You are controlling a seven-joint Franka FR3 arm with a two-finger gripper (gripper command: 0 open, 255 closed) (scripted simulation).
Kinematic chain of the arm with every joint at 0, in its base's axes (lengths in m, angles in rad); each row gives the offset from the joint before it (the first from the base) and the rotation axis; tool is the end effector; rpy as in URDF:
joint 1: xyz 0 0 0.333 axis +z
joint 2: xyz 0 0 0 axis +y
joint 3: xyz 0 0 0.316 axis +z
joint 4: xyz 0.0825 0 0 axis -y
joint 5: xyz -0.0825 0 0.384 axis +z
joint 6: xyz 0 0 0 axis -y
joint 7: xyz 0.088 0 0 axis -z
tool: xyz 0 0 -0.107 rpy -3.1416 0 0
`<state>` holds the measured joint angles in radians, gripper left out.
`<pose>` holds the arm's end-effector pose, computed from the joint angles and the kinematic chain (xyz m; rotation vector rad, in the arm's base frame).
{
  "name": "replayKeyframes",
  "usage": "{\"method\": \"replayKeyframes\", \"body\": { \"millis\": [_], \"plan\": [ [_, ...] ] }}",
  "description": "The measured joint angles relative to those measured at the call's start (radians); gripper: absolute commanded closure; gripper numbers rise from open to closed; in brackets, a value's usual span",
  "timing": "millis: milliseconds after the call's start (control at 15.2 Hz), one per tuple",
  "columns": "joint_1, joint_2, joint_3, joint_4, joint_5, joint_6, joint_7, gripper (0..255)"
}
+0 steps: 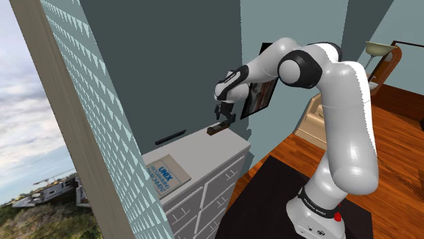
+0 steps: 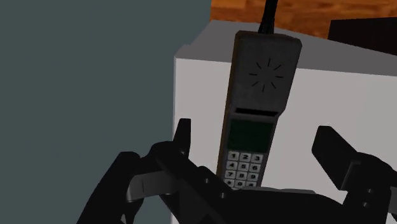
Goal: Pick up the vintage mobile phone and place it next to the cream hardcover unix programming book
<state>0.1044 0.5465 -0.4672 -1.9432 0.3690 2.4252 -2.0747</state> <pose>0.5851 -0.2082 0.2256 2.2957 2.1234 0.0182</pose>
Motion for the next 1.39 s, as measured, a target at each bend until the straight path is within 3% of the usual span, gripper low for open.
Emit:
{"method": "replayKeyframes", "body": {
  "millis": [66,132,396,594,726,924,1320,1386],
  "plan": [
    [-0.002,-0.003,0.003,0.001,-0.009,-0.006,0.026,0],
    [-0.012,-0.005,0.006,0.002,-0.008,-0.014,-0.007,255],
    [-0.005,0.011,-0.004,0.002,0.011,0.042,-0.132,255],
    [0.063,0.014,0.01,-0.057,-0.007,0.084,0.024,255],
    [0.082,0.013,0.02,-0.072,-0.013,0.087,0.075,255],
    [0.031,0.042,0.02,-0.009,-0.001,0.032,-0.085,255],
    [0.062,0.021,-0.036,0.004,-0.003,-0.09,0.005,255],
    [0.065,0.007,-0.047,-0.003,-0.006,-0.073,0.009,255]
  ]
}}
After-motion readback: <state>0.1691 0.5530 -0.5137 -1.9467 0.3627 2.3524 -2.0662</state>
